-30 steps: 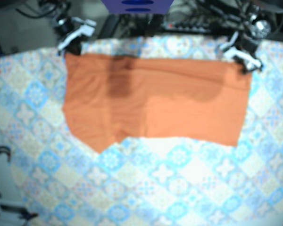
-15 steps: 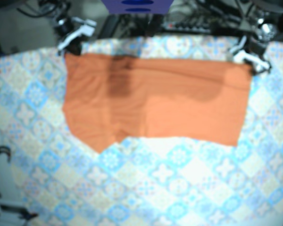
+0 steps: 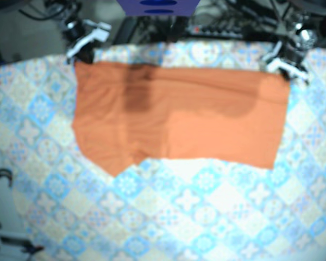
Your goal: Fold the T-shirt properly
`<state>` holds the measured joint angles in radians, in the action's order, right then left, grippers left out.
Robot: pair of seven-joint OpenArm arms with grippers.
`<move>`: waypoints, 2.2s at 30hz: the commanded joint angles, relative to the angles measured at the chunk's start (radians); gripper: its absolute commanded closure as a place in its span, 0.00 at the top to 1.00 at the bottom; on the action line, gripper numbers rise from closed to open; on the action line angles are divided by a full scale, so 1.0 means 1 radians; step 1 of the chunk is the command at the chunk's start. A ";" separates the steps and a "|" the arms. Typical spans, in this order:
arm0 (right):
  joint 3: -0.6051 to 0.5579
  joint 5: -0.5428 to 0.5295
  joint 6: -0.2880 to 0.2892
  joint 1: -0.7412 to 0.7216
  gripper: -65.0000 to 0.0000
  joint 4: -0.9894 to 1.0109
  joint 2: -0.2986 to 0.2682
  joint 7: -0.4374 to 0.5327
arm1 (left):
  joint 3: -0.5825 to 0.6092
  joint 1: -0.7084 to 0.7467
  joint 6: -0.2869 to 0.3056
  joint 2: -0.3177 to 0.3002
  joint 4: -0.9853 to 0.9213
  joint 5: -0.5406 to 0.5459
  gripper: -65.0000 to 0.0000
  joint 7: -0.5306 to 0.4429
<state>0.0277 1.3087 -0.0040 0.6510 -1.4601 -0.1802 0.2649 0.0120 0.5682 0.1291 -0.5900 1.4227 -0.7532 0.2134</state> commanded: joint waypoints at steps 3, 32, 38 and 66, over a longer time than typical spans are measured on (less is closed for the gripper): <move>0.002 -0.005 -0.004 0.013 0.06 -0.012 -0.005 0.004 | -0.007 0.006 -0.018 -0.017 0.008 -0.007 0.00 0.001; 0.007 -0.011 -0.009 0.040 0.14 -0.017 -0.025 0.009 | -0.008 0.115 -0.024 -0.037 0.011 -0.001 0.00 -0.002; 0.008 -0.013 -0.023 0.042 0.22 -0.018 -0.025 0.009 | -0.010 0.112 -0.024 -0.037 0.011 -0.002 0.00 -0.002; 0.002 -0.007 -0.075 -0.007 0.36 -0.011 -0.020 0.004 | -0.010 0.109 -0.024 -0.034 0.011 -0.002 0.00 -0.001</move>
<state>0.0261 1.3056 -0.0727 0.6407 -1.4593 -0.1940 0.2649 0.0109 0.6708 0.1101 -0.6094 1.4250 -0.7551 0.2096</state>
